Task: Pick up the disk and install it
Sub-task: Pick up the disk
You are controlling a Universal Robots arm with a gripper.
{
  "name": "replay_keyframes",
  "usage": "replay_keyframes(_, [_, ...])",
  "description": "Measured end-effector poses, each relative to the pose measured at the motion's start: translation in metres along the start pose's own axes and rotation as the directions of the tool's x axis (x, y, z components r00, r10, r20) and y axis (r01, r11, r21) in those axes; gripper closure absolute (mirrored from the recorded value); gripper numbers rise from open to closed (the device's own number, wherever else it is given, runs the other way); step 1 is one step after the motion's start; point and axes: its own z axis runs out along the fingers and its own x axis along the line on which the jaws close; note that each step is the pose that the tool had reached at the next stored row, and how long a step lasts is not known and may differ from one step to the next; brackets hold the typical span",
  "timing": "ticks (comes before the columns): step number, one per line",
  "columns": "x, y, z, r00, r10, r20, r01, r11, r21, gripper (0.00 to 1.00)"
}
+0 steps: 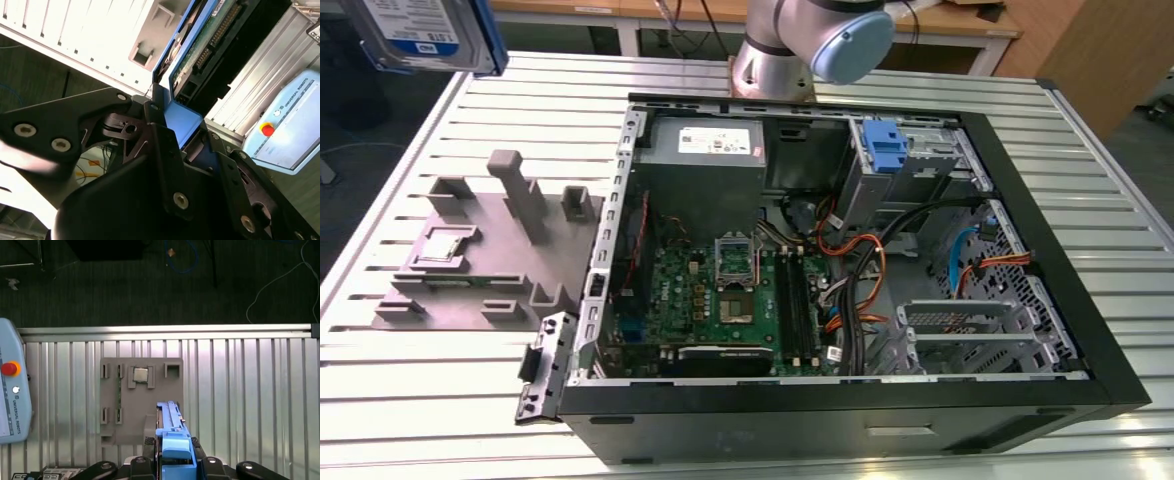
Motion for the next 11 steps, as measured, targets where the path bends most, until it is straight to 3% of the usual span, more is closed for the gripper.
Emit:
replay_keyframes(5, [0.001,-0.0113,0.0012,1.0,0.0,0.0,0.0,1.0,-0.0001,0.63])
replay_keyframes(6, [0.0104,-0.0131,0.0035,1.0,0.0,0.0,0.0,1.0,-0.0003,0.63])
replay_keyframes(11, [0.0151,-0.0132,0.0045,1.0,0.0,0.0001,0.0,1.0,0.0,0.63])
